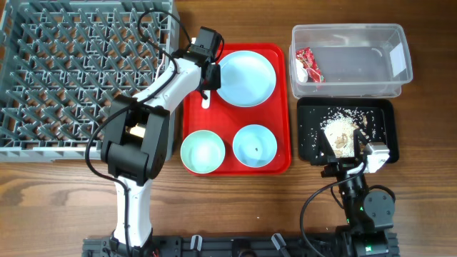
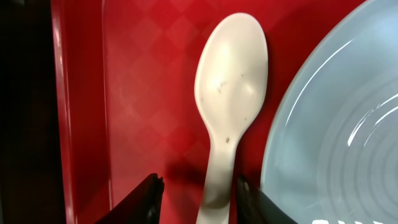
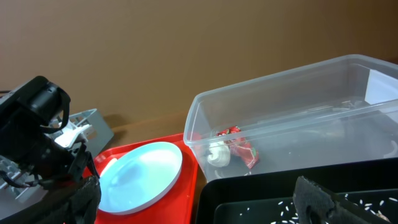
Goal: Sort waste into correct bins and load items into the dishwasher rack
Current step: 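Grasp the white spoon and carry it into the dish rack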
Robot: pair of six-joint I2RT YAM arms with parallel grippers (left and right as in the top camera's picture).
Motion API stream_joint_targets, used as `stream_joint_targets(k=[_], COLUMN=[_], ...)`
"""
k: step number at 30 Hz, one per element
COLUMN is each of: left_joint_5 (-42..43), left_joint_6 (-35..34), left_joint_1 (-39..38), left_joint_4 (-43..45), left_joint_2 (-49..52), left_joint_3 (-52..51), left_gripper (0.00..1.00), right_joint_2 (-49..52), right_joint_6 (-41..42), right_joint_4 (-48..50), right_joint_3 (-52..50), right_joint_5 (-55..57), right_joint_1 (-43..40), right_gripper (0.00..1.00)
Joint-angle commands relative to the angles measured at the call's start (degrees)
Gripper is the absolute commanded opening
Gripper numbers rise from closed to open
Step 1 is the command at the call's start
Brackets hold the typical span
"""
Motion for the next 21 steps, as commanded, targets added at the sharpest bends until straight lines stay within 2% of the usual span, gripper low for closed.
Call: stream_joint_targets(k=[1, 9, 10, 12, 15, 18, 21], left_joint_5=[-0.59, -0.55, -0.55, -0.55, -0.55, -0.55, -0.52], left_joint_6=[0.07, 0.07, 0.09, 0.09, 0.07, 0.04, 0.02], left_joint_1=[0.07, 0.07, 0.07, 0.04, 0.07, 0.07, 0.07], left_joint_4=[0.61, 0.22, 0.15, 0.09, -0.5, -0.94, -2.12], left_joint_2=[1.7, 4.57, 4.57, 4.57, 4.57, 4.31, 3.37], left_joint_3=[-0.22, -0.22, -0.22, -0.22, -0.22, -0.2, -0.2], left_gripper=[0.37, 0.31, 0.29, 0.17, 0.13, 0.04, 0.04], right_joint_2=[-0.76, -0.76, -0.76, -0.76, -0.76, -0.76, -0.76], right_joint_6=[0.44, 0.42, 0.42, 0.44, 0.42, 0.44, 0.44], right_joint_4=[0.42, 0.42, 0.42, 0.42, 0.42, 0.42, 0.42], right_joint_3=[-0.07, -0.07, -0.07, -0.07, -0.07, -0.07, -0.07], right_joint_5=[1.16, 1.16, 1.16, 1.16, 1.16, 1.16, 1.16], right_joint_1=[0.28, 0.28, 0.28, 0.28, 0.28, 0.28, 0.28], right_gripper=[1.0, 1.0, 1.0, 1.0, 1.0, 1.0, 1.0])
